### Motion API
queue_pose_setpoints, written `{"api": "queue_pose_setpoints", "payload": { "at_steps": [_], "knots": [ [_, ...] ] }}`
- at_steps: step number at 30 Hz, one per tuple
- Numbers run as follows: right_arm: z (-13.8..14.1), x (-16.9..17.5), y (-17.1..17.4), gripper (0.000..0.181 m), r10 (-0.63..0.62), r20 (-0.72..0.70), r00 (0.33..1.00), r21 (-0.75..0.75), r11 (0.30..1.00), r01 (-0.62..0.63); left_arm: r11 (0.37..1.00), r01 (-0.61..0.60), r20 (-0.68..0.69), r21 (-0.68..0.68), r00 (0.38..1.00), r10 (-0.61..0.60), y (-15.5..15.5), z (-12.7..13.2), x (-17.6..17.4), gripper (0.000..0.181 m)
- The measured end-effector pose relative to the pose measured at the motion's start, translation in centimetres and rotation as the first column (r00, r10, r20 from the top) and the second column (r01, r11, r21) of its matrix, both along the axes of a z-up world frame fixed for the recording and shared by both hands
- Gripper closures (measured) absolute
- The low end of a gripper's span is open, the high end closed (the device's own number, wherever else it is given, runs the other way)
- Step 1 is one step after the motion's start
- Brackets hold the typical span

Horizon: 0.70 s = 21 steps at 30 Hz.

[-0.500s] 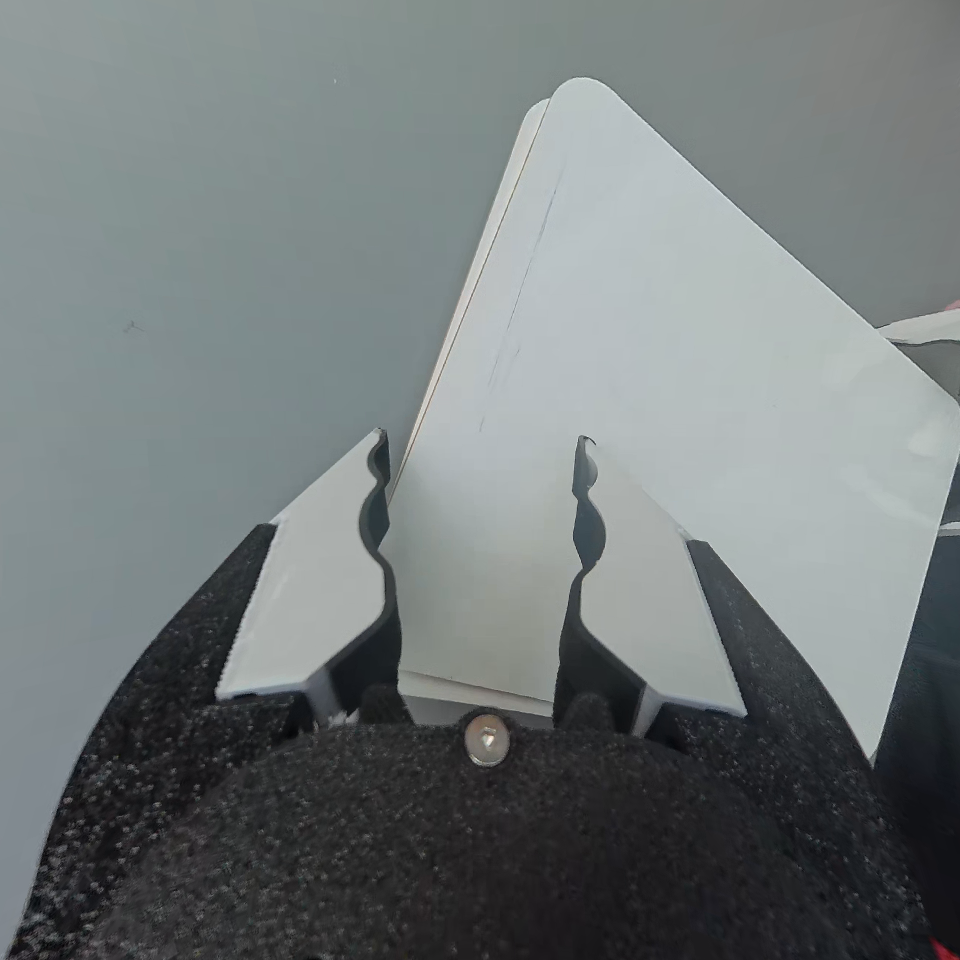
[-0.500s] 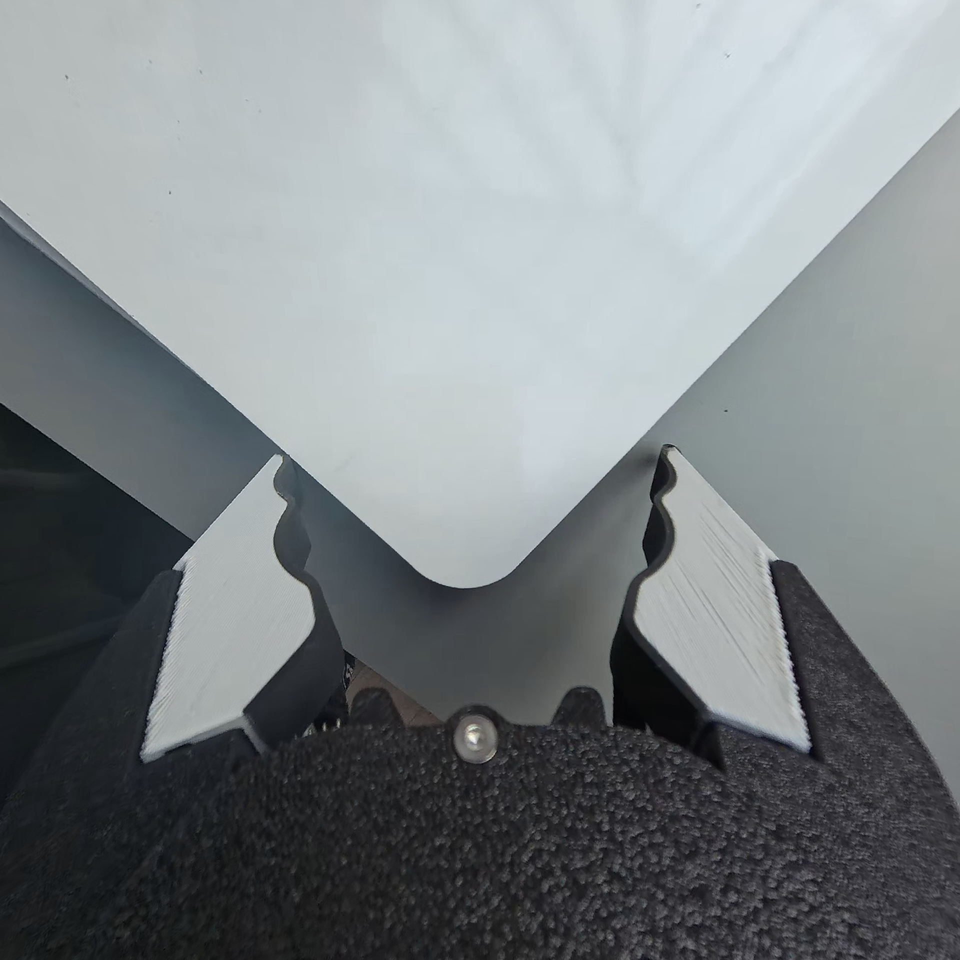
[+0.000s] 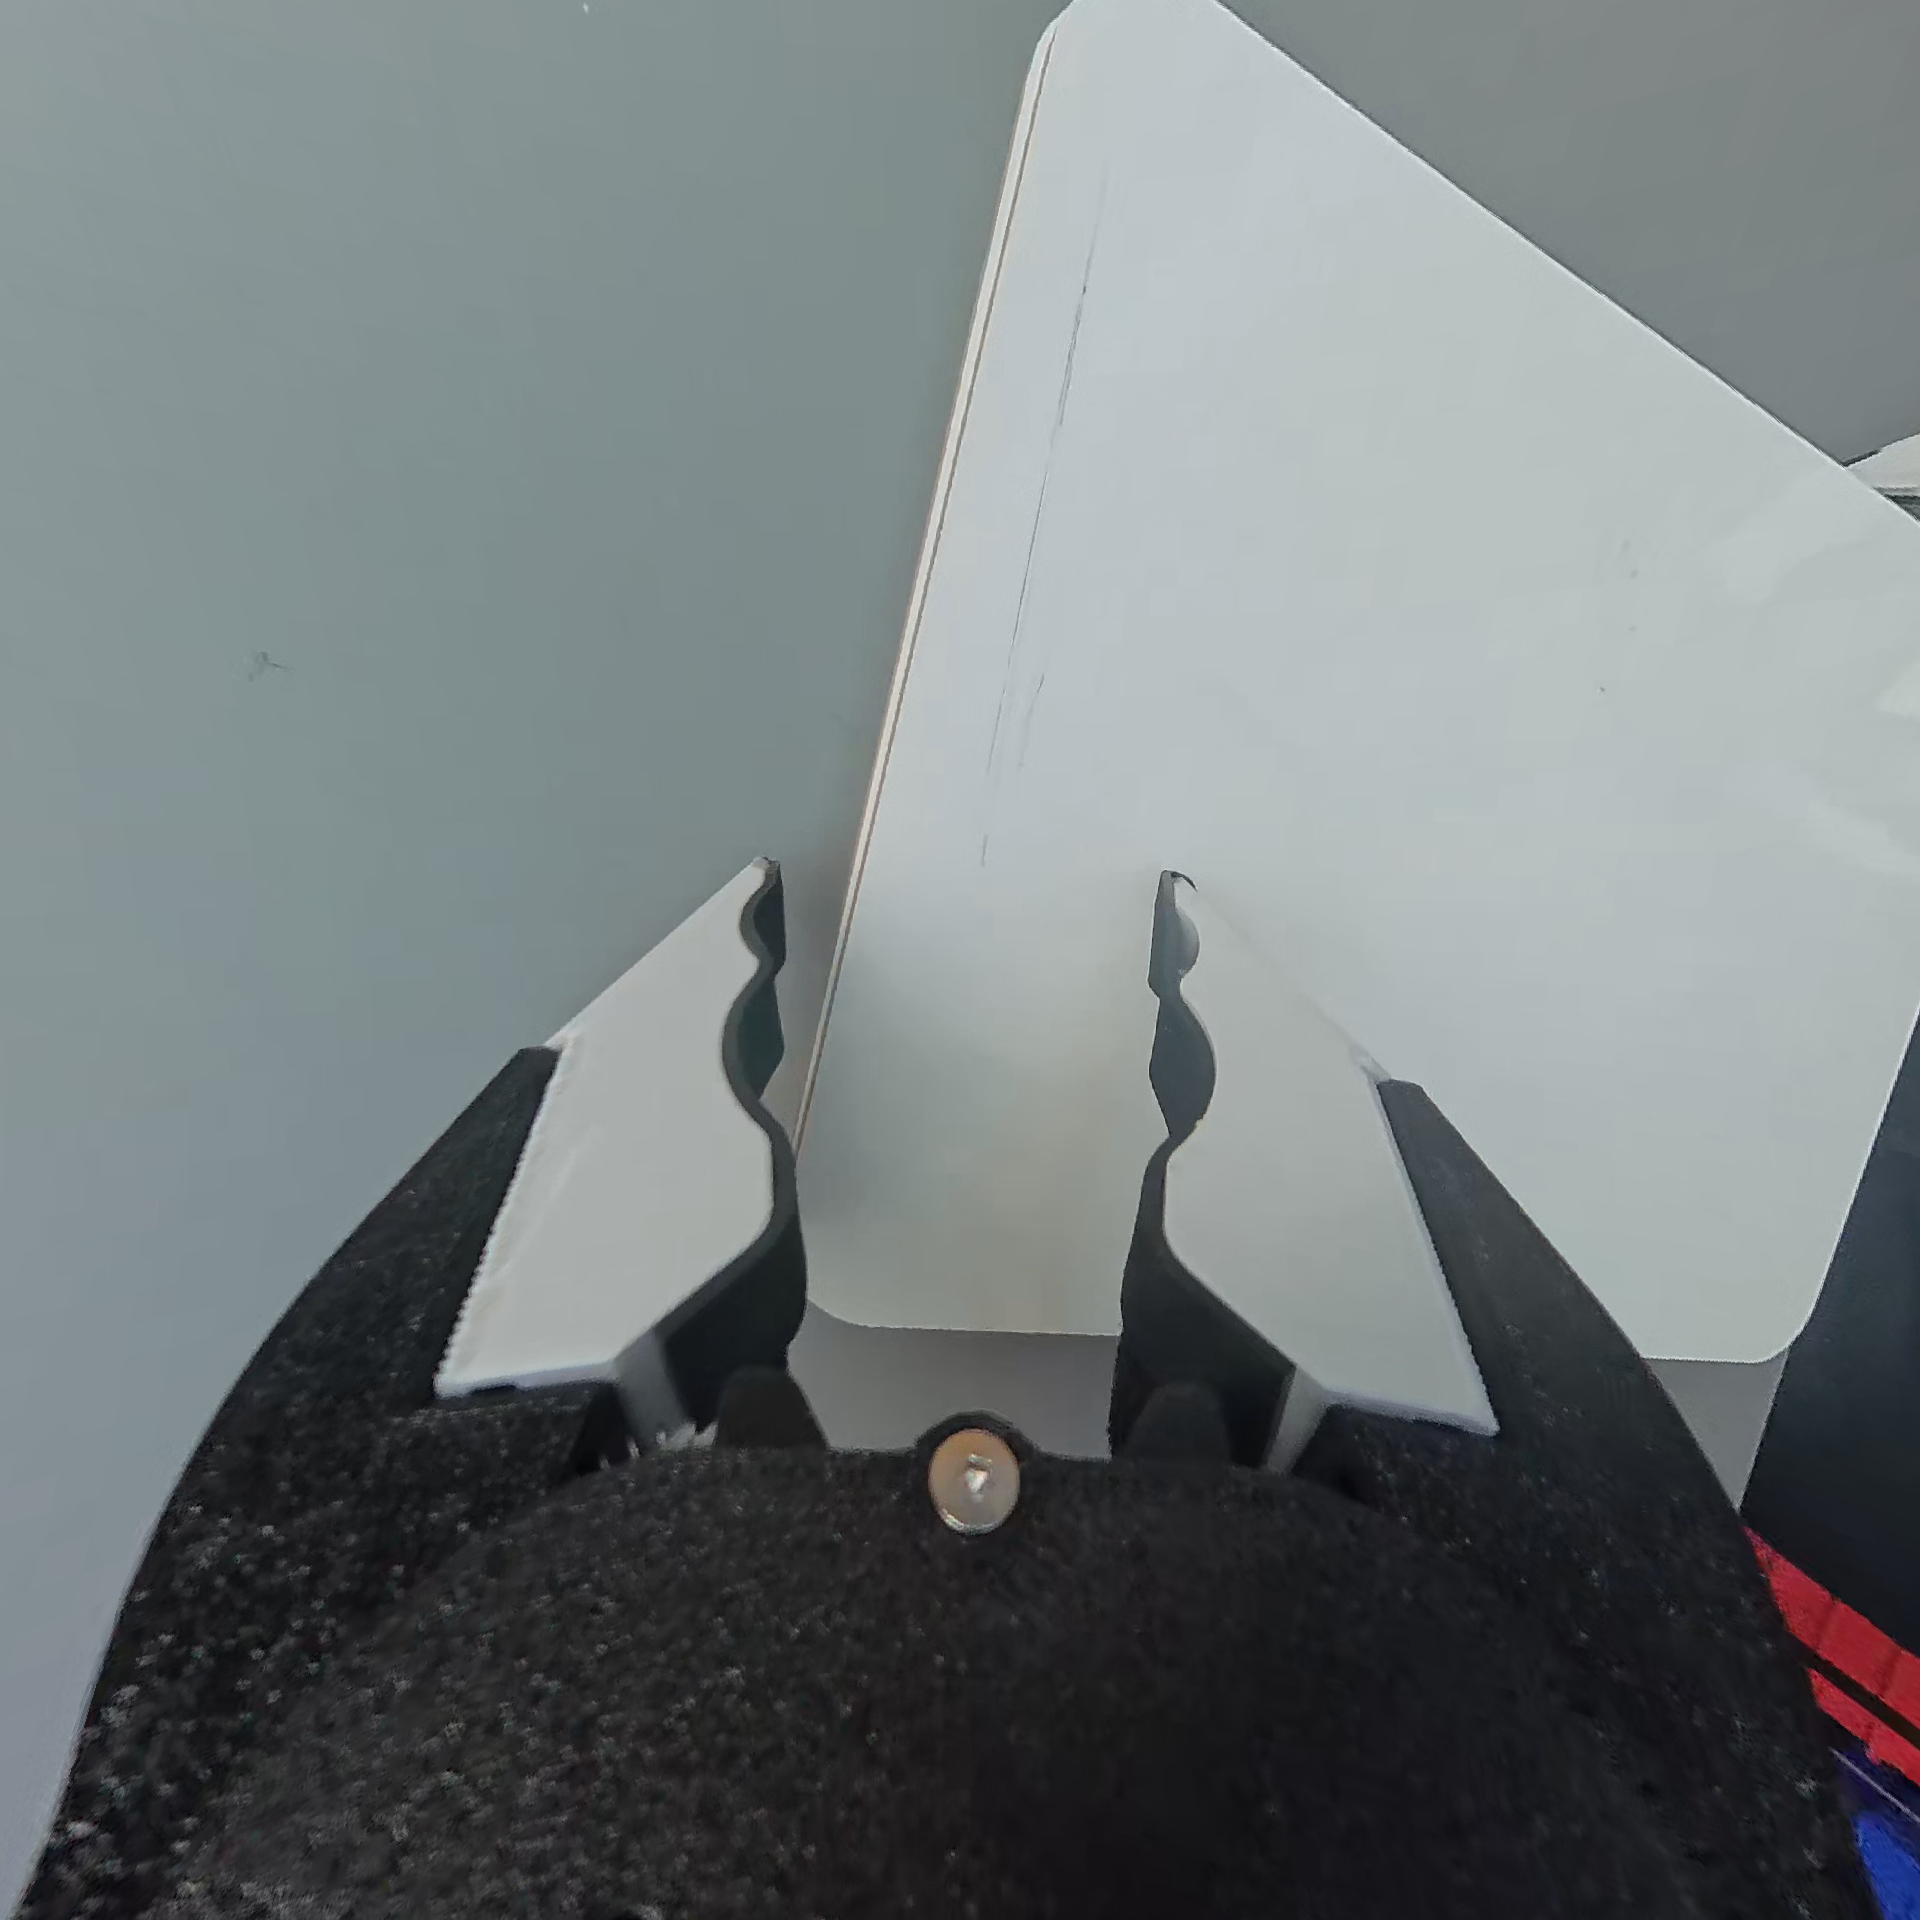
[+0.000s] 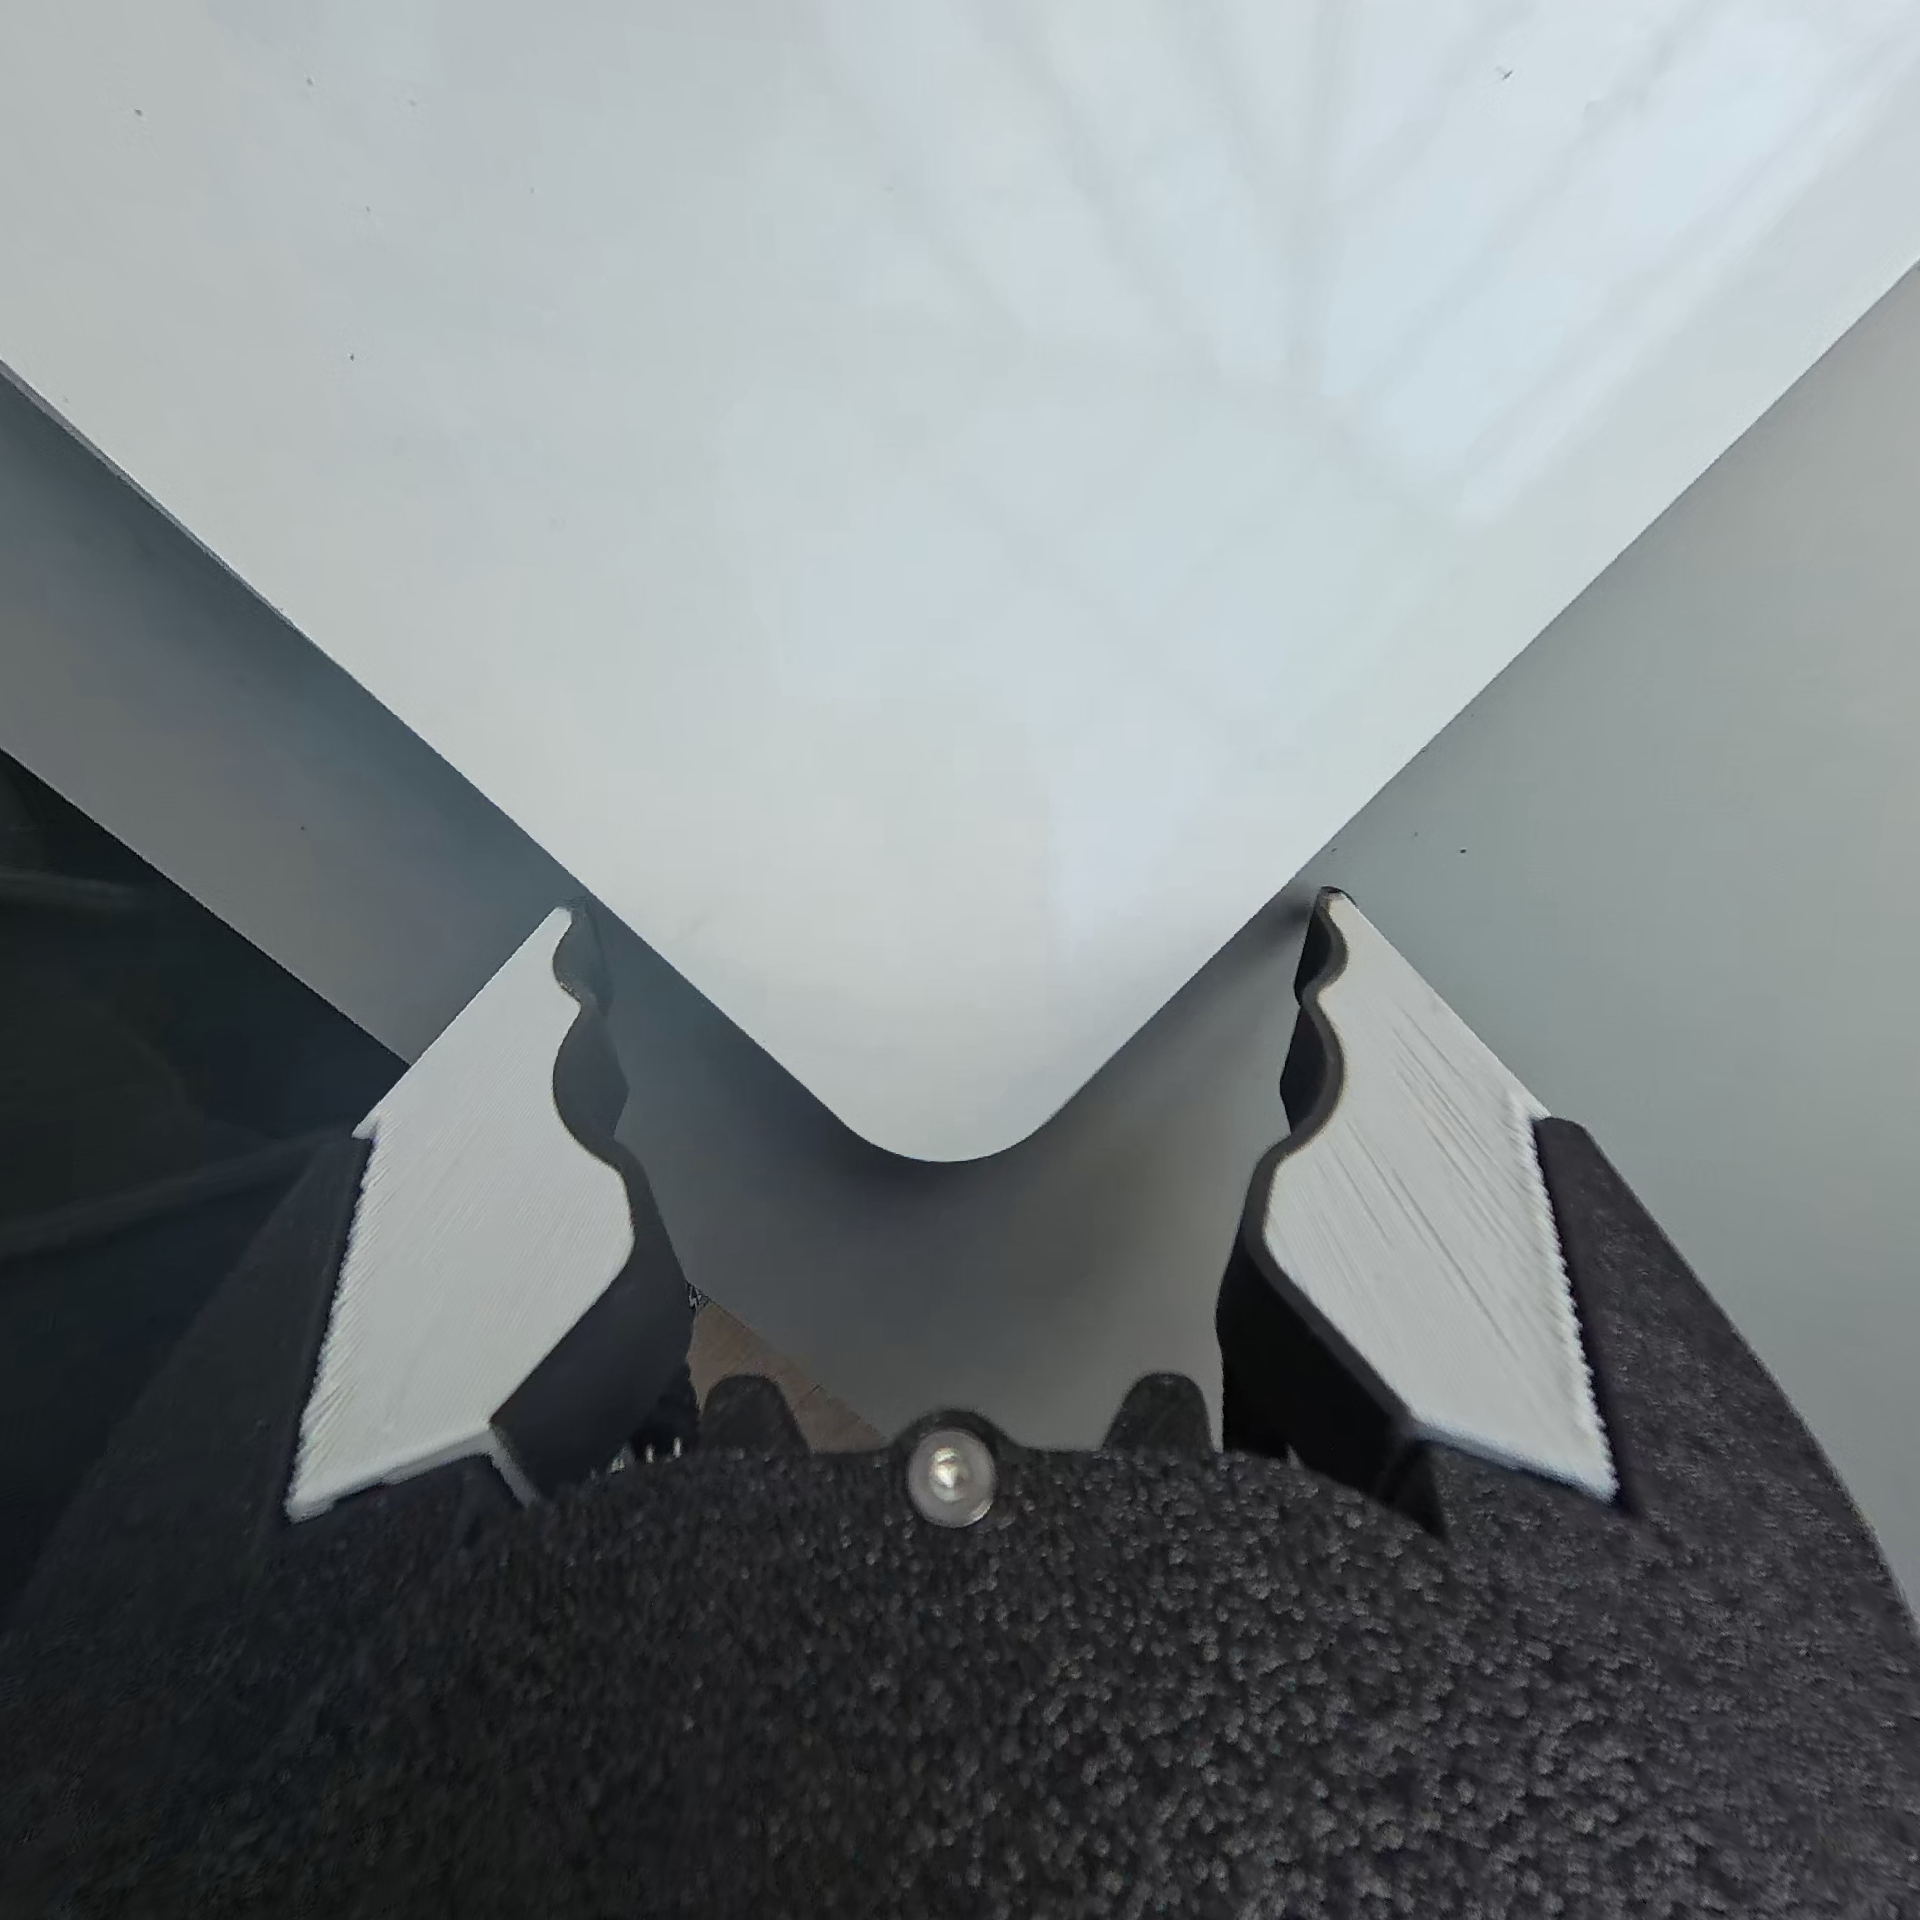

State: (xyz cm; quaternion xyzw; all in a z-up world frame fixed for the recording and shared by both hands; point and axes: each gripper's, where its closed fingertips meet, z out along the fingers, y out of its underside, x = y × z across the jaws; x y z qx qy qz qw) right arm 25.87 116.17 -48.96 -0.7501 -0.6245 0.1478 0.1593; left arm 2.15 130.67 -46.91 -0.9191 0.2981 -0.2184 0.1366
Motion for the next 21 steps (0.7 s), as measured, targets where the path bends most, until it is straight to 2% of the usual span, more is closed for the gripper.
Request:
{"api": "queue_pose_setpoints", "payload": {
  "at_steps": [5, 21],
  "knots": [
    [-0.2, -0.2, 0.1, 0.051, -0.001, 0.012, 1.000, 0.002, 1.000, 0.001, 0.999, 0.030, 0.017, -0.045, 0.999, -0.029, -0.5, -0.1, 0.3, 0.118],
    [-0.2, -0.5, 0.2, 0.049, 0.042, 0.046, 0.998, -0.009, 0.999, -0.042, 0.992, 0.090, 0.002, -0.089, 0.996, -0.090, -0.8, 0.0, 0.4, 0.120]
  ]
}}
